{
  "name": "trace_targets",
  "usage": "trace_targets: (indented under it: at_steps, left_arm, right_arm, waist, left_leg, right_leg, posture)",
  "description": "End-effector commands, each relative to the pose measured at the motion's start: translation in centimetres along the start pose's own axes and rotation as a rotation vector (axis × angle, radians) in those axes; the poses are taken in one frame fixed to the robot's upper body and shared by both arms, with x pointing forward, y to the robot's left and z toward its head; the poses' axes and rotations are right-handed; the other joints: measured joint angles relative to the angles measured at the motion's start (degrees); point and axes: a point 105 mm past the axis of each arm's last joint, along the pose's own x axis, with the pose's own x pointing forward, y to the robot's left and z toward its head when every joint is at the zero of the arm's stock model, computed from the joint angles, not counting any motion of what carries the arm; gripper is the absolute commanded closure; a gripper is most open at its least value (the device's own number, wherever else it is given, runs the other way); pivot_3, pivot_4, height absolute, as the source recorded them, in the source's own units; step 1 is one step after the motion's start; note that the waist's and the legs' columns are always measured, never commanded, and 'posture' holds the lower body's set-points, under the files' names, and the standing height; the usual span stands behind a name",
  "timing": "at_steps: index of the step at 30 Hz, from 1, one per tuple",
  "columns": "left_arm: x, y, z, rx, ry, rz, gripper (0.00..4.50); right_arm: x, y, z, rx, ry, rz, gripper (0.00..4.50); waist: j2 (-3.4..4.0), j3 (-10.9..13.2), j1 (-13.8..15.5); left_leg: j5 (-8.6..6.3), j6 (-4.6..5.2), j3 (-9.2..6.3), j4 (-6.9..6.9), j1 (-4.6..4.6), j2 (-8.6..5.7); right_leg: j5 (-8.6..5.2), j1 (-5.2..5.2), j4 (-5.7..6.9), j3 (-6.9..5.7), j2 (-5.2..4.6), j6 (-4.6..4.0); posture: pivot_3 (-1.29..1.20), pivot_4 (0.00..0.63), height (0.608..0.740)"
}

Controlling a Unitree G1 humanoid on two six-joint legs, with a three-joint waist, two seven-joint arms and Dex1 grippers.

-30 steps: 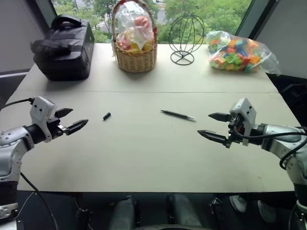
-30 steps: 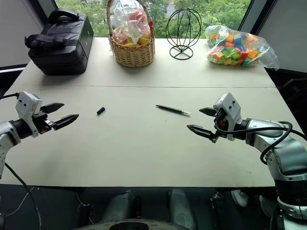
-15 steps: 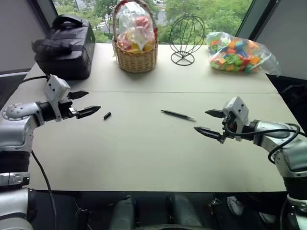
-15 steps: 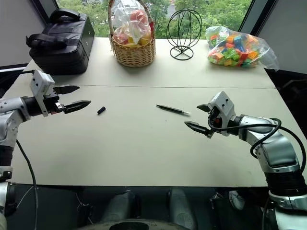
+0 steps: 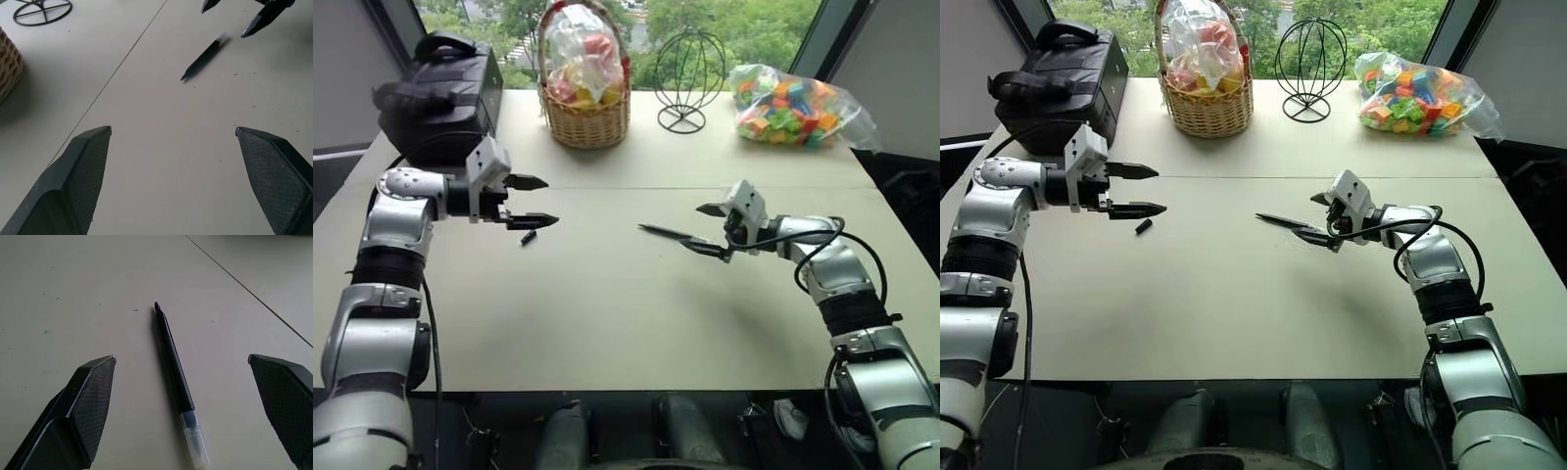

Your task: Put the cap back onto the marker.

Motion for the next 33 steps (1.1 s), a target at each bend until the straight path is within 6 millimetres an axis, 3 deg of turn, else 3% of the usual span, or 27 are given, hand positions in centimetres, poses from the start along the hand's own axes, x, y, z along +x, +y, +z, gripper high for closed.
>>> trace_targets:
  at_steps: [1,9,19,24,28,33]
  left_arm:
    - [-0.1,0.0,0.7,0.036,-0.016,0.004,0.25]
    - [-0.3,-1.0,-0.6,-0.004,-0.025,0.030,0.25]
    - [-0.4,-1.5,-1.3,-0.031,-0.032,0.078,0.25]
    - [-0.3,-1.7,-1.5,-0.036,-0.037,0.091,0.17]
    - [-0.1,-1.7,-1.6,-0.040,-0.041,0.098,0.17]
    - [-0.2,-1.7,-2.0,-0.053,-0.039,0.114,0.17]
  right_arm:
    - [0.7,-0.8,1.0,-0.024,-0.027,0.021,0.00]
    - [3.2,-0.2,0.6,-0.006,-0.019,0.086,0.00]
    - [4.3,0.4,-1.1,0.032,0.028,0.101,0.00]
    - [4.3,0.5,-1.7,0.040,0.047,0.106,2.29]
    - [4.4,0.5,-2.1,0.039,0.058,0.101,4.46]
    - [4.1,0.2,-1.9,0.023,0.051,0.083,4.46]
  waist:
    - [0.00,0.00,-0.01]
    - [0.01,0.00,-0.11]
    - [0.02,0.01,-0.14]
    - [0.02,0.01,-0.16]
    - [0.02,0.01,-0.15]
    - [0.02,0.01,-0.16]
  left_leg:
    - [0.00,-0.01,-0.02,0.01,0.01,0.01]
    - [0.13,-0.24,-0.05,0.01,0.00,0.10]
    - [0.16,-0.28,-0.04,0.01,0.02,0.10]
    - [0.18,-0.33,-0.04,0.01,0.03,0.11]
    - [0.19,-0.34,-0.04,0.01,0.04,0.10]
    - [0.19,-0.35,-0.03,0.01,0.05,0.10]
  right_leg:
    - [0.00,0.00,0.04,0.02,0.00,0.00]
    - [0.00,0.00,0.09,0.04,-0.04,0.00]
    - [0.00,0.00,0.12,0.04,-0.07,0.00]
    - [0.01,0.01,0.13,0.04,-0.07,0.00]
    - [0.01,0.01,0.14,0.04,-0.07,0.00]
    - [0.01,0.02,0.14,0.05,-0.08,0.00]
  posture:
    - [0.00,0.150,0.740]
    - [0.00,0.150,0.740]
    - [0.00,0.150,0.740]
    - [0.00,0.150,0.740]
    - [0.00,0.150,0.740]
    - [0.00,0.150,0.740]
